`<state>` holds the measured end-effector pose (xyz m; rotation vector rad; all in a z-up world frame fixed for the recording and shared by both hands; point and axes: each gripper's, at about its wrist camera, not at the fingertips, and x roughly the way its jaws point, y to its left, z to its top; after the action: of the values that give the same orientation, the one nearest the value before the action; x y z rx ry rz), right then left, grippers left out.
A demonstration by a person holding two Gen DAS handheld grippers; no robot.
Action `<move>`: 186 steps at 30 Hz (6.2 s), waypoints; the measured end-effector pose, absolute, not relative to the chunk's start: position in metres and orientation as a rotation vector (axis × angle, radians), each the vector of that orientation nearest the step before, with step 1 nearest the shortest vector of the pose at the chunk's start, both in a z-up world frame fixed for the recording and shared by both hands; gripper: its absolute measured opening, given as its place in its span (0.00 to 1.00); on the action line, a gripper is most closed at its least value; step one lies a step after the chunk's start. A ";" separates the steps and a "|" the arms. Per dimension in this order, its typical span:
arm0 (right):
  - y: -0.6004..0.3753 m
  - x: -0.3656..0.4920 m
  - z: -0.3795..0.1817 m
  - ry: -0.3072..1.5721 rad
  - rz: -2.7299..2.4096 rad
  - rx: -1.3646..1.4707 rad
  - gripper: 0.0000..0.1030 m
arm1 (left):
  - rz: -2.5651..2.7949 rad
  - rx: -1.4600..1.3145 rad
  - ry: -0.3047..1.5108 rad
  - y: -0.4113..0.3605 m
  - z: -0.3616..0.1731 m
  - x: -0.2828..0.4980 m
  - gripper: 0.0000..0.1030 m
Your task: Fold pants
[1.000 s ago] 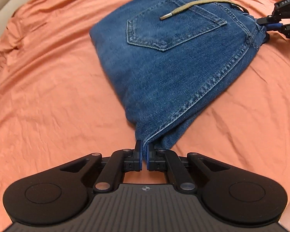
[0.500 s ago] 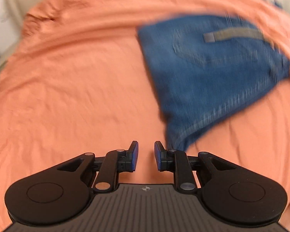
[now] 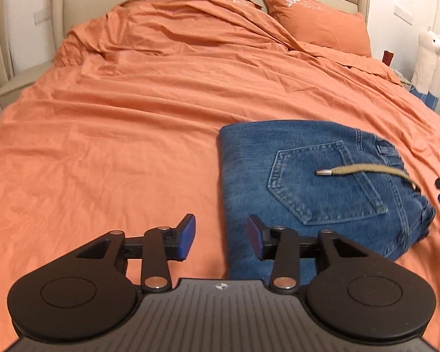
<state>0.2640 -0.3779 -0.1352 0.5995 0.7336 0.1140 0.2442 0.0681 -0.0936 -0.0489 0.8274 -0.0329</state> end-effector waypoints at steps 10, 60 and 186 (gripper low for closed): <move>-0.367 0.302 -0.147 0.774 0.128 0.477 0.55 | -0.058 -0.080 0.861 0.073 -0.114 0.284 0.72; -0.386 0.348 -0.188 0.790 0.468 0.695 0.24 | -0.275 -0.459 0.929 0.100 -0.162 0.344 0.08; -0.024 0.149 -0.039 0.615 0.650 -0.106 0.78 | 0.120 0.054 0.734 0.243 0.020 0.052 0.33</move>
<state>0.1494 -0.0244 -0.0389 -0.1060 0.6150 0.6501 0.0520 0.2429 0.0201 0.0536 0.7339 0.1201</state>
